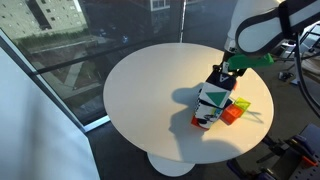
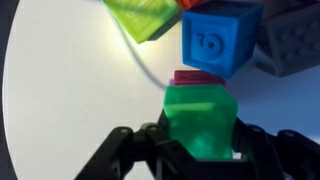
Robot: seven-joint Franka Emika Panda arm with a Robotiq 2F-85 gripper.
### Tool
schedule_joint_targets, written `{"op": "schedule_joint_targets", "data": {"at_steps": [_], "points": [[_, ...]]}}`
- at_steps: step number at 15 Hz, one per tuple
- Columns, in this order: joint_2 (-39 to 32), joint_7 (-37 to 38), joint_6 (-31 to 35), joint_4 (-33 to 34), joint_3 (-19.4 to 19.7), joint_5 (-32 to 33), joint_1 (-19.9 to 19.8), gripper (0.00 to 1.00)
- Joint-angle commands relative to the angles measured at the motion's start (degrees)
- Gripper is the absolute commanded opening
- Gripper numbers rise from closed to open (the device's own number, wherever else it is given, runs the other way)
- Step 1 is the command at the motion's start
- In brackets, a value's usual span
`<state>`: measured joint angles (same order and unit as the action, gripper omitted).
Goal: Pick up the green block and put it on the pink block
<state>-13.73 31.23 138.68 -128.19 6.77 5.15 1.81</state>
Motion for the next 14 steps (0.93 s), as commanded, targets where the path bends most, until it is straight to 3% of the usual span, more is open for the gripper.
{"op": "schedule_joint_targets", "data": {"at_steps": [1,6,7,8,9,11,14], "points": [[-1.29,1.84,-1.81,2.02,0.39,1.32,0.62,0.28],[-1.99,1.45,-1.68,2.21,0.46,1.11,0.67,0.28],[-1.90,1.32,-1.55,2.08,0.44,1.02,0.63,0.61],[-1.82,1.18,-1.55,2.00,0.41,0.96,0.59,0.78],[-1.70,0.92,-1.67,1.93,0.38,0.83,0.52,0.87],[-1.36,0.34,-2.22,1.85,0.32,0.59,0.36,1.00],[-0.54,-1.29,-3.36,1.63,0.03,-0.30,-0.12,1.00]]}}
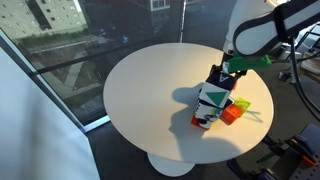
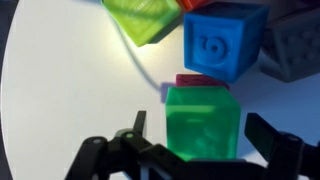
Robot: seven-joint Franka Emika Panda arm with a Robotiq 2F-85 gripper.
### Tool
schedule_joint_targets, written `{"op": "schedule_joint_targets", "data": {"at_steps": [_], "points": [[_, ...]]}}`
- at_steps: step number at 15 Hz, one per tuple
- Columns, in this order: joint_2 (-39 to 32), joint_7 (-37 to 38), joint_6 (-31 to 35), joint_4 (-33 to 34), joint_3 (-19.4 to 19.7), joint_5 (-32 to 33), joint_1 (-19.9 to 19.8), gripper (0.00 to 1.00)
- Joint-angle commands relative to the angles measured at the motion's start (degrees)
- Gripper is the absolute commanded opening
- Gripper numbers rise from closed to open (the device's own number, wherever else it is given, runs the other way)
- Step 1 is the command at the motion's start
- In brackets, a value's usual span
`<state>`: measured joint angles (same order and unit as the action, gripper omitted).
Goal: Pick up the green block and put it on the pink block
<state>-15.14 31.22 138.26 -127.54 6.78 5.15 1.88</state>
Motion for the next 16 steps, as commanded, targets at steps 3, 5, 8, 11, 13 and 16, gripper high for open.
{"op": "schedule_joint_targets", "data": {"at_steps": [3,5,8,11,13,16], "points": [[1.99,-3.27,-4.37,0.80,-0.26,-1.25,-0.80,1.00],[3.21,-5.42,-5.36,0.54,-0.47,-1.98,-1.39,1.00],[5.21,-8.86,-7.05,0.29,-0.66,-3.23,-2.29,1.00],[7.10,-13.11,-9.67,0.38,-0.77,-5.21,-3.33,1.00],[8.29,-15.27,-12.00,0.55,-0.63,-5.64,-3.87,1.00],[10.24,-16.48,-15.58,0.59,-0.33,-4.30,-4.49,1.00]]}}
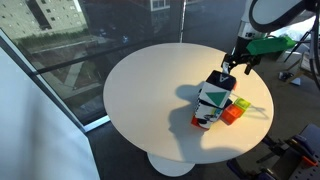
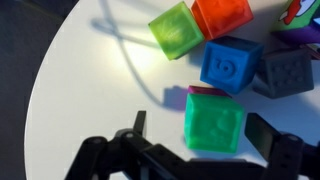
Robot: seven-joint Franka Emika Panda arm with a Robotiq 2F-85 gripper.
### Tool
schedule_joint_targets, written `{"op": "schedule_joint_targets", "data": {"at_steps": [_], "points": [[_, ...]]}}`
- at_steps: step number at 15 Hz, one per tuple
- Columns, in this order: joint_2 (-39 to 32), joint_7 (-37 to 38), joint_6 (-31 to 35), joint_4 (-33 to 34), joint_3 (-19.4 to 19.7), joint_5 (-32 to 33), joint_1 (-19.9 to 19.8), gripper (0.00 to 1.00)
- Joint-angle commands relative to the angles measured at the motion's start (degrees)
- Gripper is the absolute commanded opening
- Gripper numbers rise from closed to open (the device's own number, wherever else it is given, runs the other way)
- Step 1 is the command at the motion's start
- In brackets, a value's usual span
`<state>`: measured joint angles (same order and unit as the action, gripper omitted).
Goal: Pick up the green block and put it on the pink block
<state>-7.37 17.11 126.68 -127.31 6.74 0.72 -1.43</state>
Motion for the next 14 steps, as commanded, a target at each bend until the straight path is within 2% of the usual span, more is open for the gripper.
{"op": "schedule_joint_targets", "data": {"at_steps": [1,11,14], "points": [[3.28,-2.86,-5.22,0.27,-0.24,0.52,-1.41,1.00],[10.97,-7.40,-19.06,-0.52,-0.26,4.53,-3.25,1.00],[13.84,-7.63,-21.46,-1.66,-0.40,6.04,-3.46,1.00]]}}
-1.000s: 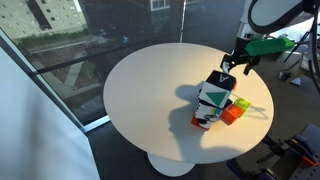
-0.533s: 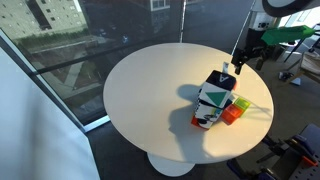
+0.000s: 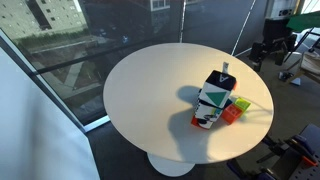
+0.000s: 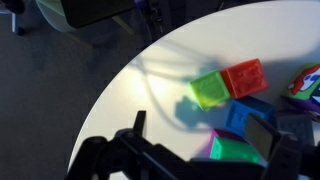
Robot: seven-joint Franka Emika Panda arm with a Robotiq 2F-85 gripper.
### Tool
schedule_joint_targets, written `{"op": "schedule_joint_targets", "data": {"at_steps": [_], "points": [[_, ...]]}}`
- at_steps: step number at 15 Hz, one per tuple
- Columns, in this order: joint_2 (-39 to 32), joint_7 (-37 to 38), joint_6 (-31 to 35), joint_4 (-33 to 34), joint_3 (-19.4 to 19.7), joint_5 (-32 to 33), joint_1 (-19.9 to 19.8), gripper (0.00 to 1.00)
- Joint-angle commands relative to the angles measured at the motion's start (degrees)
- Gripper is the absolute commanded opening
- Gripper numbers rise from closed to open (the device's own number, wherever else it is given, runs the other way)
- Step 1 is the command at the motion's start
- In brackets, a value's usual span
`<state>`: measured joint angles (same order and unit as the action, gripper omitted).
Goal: Pick up the green block and put it on the pink block
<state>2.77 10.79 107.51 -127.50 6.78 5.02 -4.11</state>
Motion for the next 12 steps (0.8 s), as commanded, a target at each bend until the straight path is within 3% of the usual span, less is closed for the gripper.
{"op": "schedule_joint_targets", "data": {"at_steps": [1,12], "points": [[4.67,-1.46,-2.64,-1.91,-0.46,2.00,-0.84,1.00],[16.54,-9.95,-1.74,-7.91,0.00,1.08,-1.17,1.00]]}}
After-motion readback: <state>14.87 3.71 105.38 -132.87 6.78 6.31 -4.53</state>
